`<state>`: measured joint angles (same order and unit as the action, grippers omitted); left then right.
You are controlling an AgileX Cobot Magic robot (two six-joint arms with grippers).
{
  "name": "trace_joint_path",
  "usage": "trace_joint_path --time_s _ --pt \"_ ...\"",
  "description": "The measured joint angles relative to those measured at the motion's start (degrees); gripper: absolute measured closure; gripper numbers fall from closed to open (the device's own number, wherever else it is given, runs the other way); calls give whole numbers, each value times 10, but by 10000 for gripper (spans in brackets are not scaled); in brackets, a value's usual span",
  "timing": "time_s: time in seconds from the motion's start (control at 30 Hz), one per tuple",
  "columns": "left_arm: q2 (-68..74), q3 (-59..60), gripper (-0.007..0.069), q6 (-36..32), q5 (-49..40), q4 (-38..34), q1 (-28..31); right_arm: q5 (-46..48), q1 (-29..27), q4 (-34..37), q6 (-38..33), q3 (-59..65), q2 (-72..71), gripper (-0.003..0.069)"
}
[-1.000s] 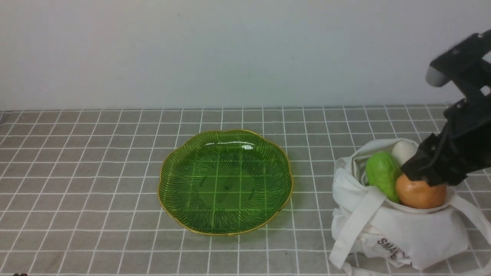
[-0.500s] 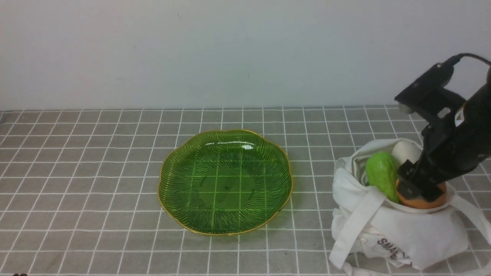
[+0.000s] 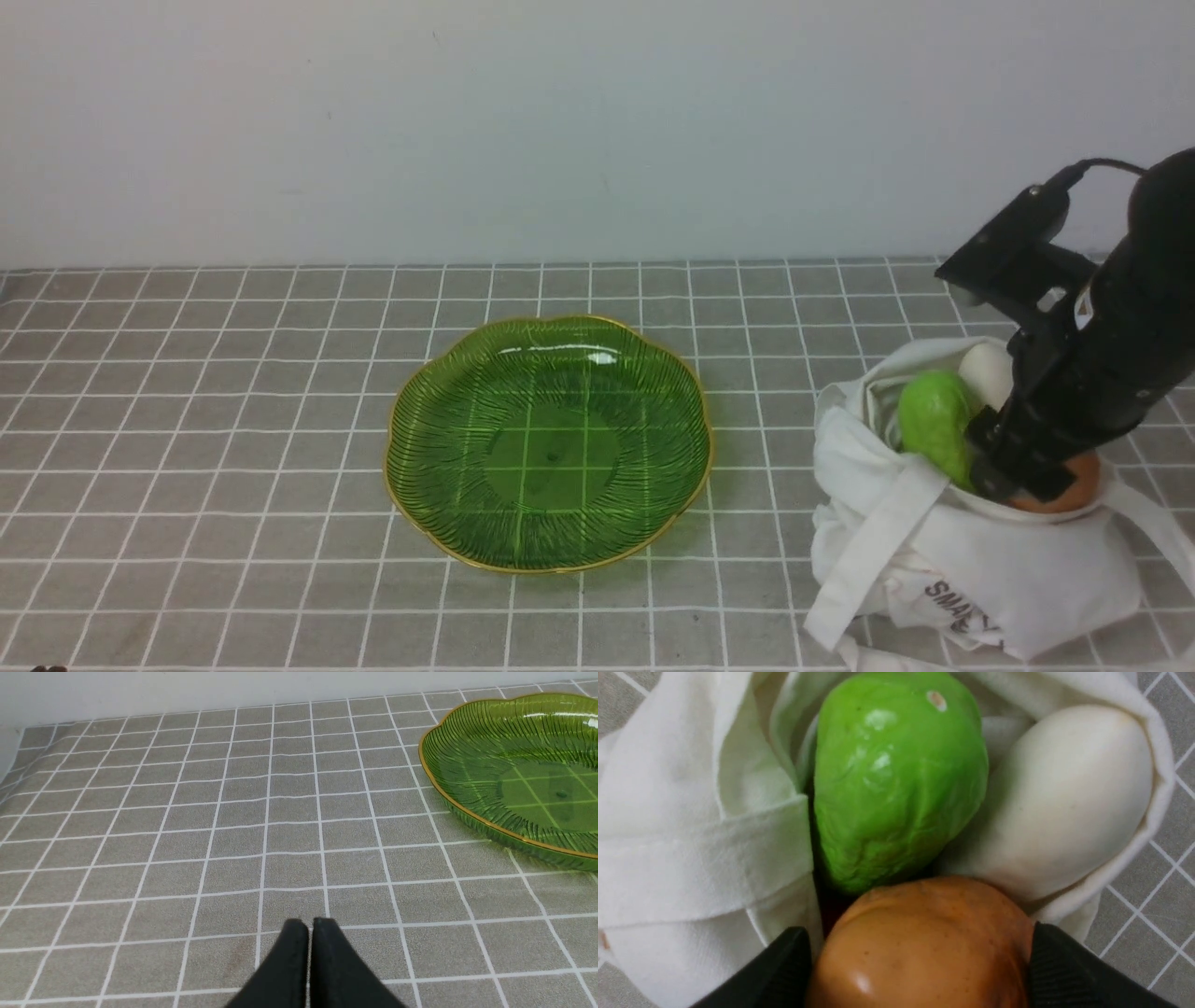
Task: Take vegetables from bag on grey coffee tablecloth place on plate.
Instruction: 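Reach into the bag and grasp the item inside with the right gripper, then take the potato out of the bag and place it in the dish with the right gripper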
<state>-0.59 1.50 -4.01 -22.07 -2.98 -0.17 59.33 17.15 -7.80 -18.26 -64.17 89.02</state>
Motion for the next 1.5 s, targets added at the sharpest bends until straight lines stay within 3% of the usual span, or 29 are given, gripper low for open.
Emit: trace_joint_path --time_s 0.17,0.47,0.6,0.7,0.73,0.87,1.03,1.1,1.33,1.5 --pt "0 0 629 0 0 0 0 6 0 -1 16 -4 0 123" --pt "0 0 629 0 0 0 0 107 0 50 33 -106 -30 123" --pt "0 0 629 0 0 0 0 116 0 181 4 -166 -61 123" --pt "0 0 629 0 0 0 0 101 18 317 -65 -179 -62 123" --pt "0 0 629 0 0 0 0 99 20 323 -74 -179 -62 123" --pt "0 0 629 0 0 0 0 34 102 405 -131 -182 -19 123" --pt "0 0 629 0 0 0 0 -52 174 384 -137 -184 61 123" --pt "0 0 629 0 0 0 0 -103 197 344 -126 -192 121 123" --pt "0 0 629 0 0 0 0 -157 202 252 -55 -252 249 123" --pt "0 0 629 0 0 0 0 -163 202 238 -14 -297 294 123"
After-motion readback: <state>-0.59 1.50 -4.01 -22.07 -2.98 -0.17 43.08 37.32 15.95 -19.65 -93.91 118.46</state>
